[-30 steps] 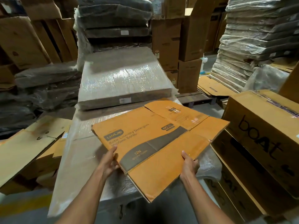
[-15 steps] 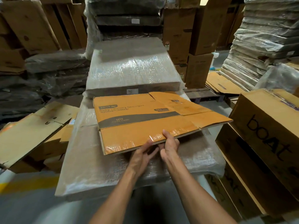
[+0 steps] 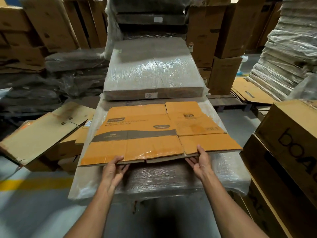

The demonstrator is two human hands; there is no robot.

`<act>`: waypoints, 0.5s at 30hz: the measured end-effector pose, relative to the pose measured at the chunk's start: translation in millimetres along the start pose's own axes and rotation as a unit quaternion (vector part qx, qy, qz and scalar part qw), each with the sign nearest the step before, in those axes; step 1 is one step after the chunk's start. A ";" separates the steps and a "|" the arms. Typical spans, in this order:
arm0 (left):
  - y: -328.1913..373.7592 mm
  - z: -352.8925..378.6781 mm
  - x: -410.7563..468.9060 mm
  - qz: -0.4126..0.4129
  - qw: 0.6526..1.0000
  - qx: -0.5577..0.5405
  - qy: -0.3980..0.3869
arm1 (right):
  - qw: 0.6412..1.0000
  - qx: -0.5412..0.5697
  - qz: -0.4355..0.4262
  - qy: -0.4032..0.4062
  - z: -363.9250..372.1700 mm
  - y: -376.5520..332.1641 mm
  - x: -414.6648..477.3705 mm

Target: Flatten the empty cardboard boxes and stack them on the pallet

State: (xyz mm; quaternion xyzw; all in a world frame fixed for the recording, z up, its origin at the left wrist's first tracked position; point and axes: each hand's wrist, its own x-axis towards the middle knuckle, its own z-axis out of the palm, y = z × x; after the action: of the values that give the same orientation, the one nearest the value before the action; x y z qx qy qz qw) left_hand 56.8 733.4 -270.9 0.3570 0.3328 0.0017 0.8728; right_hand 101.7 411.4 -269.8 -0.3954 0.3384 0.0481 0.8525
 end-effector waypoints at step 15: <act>-23.2 3.2 38.5 -0.010 0.997 -0.026 0.070 | 0.997 -0.020 -0.001 0.079 -8.6 18.4 24.0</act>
State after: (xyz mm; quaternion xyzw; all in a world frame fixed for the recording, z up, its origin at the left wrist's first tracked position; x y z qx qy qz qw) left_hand 83.2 723.4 -306.0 0.3295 0.3967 0.0268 0.8563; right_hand 109.0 413.4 -300.3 -0.4153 0.4035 0.0228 0.8150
